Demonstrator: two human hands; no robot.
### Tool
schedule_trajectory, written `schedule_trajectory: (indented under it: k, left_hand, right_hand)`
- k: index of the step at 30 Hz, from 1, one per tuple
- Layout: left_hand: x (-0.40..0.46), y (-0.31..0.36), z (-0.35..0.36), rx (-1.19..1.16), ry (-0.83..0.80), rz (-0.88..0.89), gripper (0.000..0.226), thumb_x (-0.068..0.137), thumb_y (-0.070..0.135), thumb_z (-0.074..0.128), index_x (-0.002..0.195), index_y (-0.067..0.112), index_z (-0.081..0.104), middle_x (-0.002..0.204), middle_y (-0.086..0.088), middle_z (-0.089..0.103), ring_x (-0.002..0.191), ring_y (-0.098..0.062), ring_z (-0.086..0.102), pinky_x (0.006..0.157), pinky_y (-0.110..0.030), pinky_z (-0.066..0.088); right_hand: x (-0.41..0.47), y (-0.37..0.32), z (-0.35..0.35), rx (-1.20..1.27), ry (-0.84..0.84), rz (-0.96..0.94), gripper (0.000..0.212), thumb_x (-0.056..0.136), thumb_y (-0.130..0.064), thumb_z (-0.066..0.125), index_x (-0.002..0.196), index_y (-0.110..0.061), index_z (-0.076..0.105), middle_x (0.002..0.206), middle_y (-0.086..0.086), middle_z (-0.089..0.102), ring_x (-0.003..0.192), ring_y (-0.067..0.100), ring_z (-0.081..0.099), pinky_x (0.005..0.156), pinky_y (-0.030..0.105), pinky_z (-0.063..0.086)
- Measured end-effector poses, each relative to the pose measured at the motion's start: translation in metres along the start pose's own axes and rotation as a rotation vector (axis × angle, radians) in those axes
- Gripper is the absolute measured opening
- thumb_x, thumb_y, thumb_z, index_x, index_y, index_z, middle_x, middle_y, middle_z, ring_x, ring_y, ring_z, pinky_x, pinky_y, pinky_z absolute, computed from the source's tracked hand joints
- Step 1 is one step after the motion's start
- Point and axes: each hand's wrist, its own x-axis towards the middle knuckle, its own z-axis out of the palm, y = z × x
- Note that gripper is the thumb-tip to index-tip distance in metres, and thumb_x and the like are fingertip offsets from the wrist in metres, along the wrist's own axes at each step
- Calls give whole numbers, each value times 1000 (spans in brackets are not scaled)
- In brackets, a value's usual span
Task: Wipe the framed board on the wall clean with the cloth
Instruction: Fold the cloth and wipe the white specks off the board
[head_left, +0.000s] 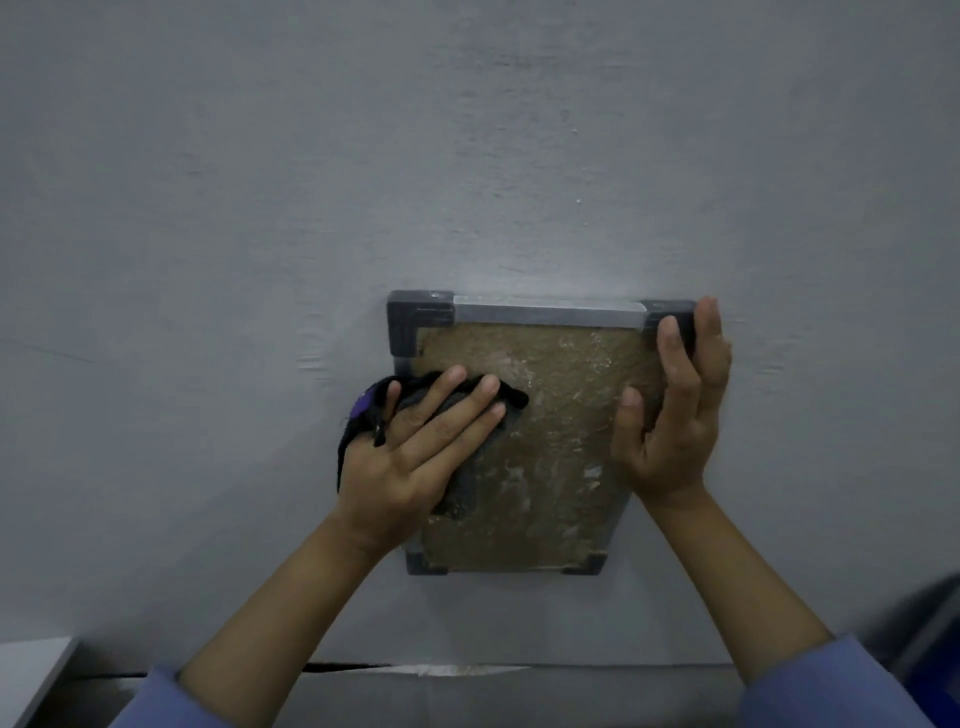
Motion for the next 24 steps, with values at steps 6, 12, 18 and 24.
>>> schedule_trajectory:
  k: [6, 12, 18, 24]
  left_hand:
    - [29, -5, -9, -120, 146, -112, 45, 87, 2, 68, 129, 10, 54, 136, -16, 44, 127, -29, 46, 94, -56, 47]
    - [26, -5, 8, 157, 136, -163, 38, 91, 34, 58, 130, 32, 55, 140, -3, 47, 143, -36, 19, 107, -63, -5]
    - [20, 9, 15, 25, 111, -265, 34, 96, 31, 53, 129, 22, 54, 149, -6, 37, 136, -45, 26, 95, -75, 32]
    - [9, 16, 14, 96, 153, -242, 38, 86, 13, 66, 123, 17, 59, 129, -11, 53, 131, -40, 39, 106, -45, 40]
  right_hand:
    - [16, 36, -19, -143, -99, -238, 47, 92, -29, 41, 133, -6, 37, 137, 20, 34, 142, 24, 24, 116, 46, 11]
    - [13, 44, -10, -123, -57, -303, 47, 94, -30, 37, 136, -10, 32, 151, 12, 22, 144, 20, 19, 116, 44, 15]
    - [11, 47, -7, -86, -38, -339, 47, 94, -29, 37, 136, -8, 34, 159, 0, 11, 143, 21, 22, 115, 45, 19]
    - [9, 47, -4, -79, -20, -332, 47, 94, -29, 36, 136, -8, 35, 159, 0, 13, 142, 21, 25, 114, 45, 22]
